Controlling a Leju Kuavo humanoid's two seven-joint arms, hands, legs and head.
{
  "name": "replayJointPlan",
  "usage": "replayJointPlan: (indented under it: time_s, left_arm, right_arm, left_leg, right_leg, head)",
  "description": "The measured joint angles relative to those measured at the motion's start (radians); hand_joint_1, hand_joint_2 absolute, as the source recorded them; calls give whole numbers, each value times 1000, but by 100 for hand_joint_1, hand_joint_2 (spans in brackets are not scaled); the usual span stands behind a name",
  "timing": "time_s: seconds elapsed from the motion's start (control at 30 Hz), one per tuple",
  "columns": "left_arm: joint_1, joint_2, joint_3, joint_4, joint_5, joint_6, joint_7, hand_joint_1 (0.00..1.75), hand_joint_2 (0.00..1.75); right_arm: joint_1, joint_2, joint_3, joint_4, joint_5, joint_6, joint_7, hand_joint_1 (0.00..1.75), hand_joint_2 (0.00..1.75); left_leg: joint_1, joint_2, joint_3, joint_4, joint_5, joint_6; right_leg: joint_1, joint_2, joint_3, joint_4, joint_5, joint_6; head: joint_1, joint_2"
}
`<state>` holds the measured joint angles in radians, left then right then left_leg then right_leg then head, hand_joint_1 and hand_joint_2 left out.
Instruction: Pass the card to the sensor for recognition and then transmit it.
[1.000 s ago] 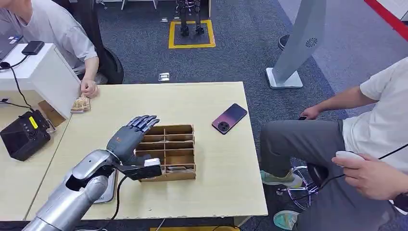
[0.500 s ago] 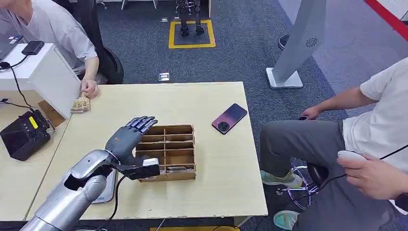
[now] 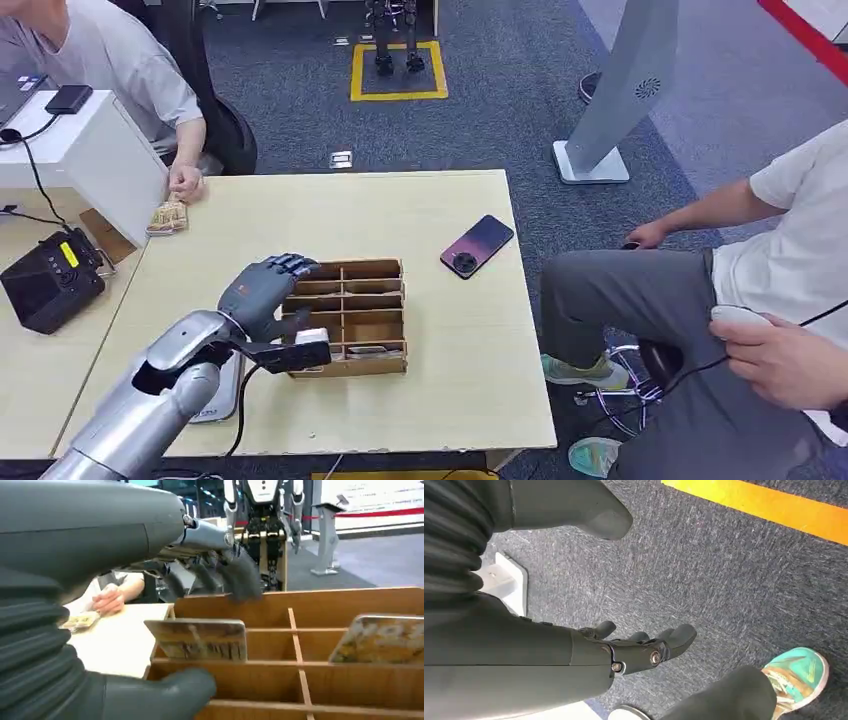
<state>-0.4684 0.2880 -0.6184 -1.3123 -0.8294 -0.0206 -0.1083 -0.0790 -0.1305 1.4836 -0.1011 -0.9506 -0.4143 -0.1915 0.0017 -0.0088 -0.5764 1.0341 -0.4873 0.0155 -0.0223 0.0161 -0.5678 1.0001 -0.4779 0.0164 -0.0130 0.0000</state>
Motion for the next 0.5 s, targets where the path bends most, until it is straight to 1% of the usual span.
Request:
replayJointPlan:
  time_s: [0.5]
  left_arm:
    - [-2,3,0,-14,10,3,-6,175,175]
  right_arm:
    - [-1,3,8,0,-8,-8,-10,0,175]
  left_leg:
    - [0,0,0,0,0,0]
  right_leg:
    - [0,0,0,0,0,0]
  head:
    - [0,0]
